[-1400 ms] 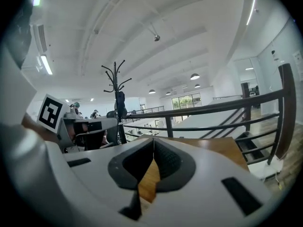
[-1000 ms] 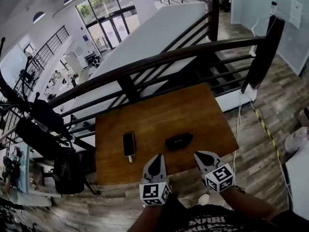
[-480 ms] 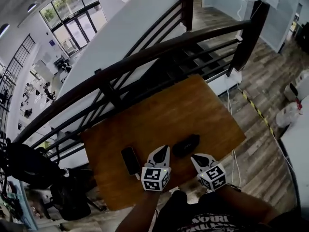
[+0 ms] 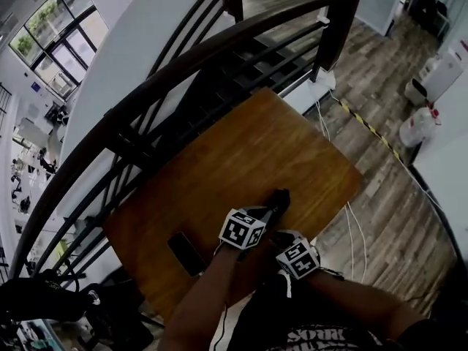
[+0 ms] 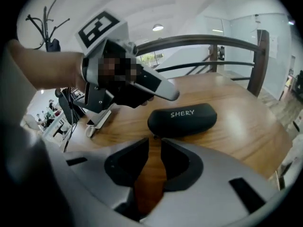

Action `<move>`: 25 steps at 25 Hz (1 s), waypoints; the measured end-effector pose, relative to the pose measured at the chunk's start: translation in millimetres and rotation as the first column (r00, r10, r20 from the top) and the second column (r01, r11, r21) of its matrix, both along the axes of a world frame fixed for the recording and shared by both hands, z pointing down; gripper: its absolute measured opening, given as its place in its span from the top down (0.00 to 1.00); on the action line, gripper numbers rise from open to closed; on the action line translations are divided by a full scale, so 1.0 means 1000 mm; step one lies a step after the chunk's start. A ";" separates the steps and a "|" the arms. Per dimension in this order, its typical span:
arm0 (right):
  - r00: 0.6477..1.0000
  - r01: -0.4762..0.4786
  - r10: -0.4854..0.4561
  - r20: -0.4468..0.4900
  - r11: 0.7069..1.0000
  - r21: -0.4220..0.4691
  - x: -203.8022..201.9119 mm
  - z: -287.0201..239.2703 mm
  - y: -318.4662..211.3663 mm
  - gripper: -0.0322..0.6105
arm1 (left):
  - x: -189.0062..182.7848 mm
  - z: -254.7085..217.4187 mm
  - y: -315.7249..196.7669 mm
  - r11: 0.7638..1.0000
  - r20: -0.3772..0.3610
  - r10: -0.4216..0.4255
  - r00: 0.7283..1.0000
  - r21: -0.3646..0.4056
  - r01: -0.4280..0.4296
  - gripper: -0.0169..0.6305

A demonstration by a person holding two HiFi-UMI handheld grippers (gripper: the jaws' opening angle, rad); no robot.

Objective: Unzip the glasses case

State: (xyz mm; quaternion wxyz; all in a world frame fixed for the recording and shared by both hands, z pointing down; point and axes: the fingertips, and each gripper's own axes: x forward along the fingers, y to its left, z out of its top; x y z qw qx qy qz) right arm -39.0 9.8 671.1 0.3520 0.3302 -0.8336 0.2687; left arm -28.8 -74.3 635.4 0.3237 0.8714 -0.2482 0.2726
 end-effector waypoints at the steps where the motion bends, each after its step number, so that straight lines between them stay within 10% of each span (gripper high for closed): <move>1: 1.000 -0.013 0.013 -0.008 1.000 -0.012 -0.003 0.008 -0.001 0.85 | 0.005 0.009 0.000 0.999 0.028 0.044 0.999 -0.020 -0.043 0.97; 11: 0.983 -0.181 0.181 0.008 0.982 -0.048 -0.022 0.050 -0.023 0.86 | 0.016 0.039 -0.004 0.983 -0.035 0.126 0.991 -0.132 -0.129 0.97; 25: 0.987 -0.131 0.129 -0.094 0.991 -0.021 -0.008 0.054 -0.028 0.92 | 0.021 0.038 -0.004 0.985 -0.043 0.118 0.992 -0.124 -0.122 0.97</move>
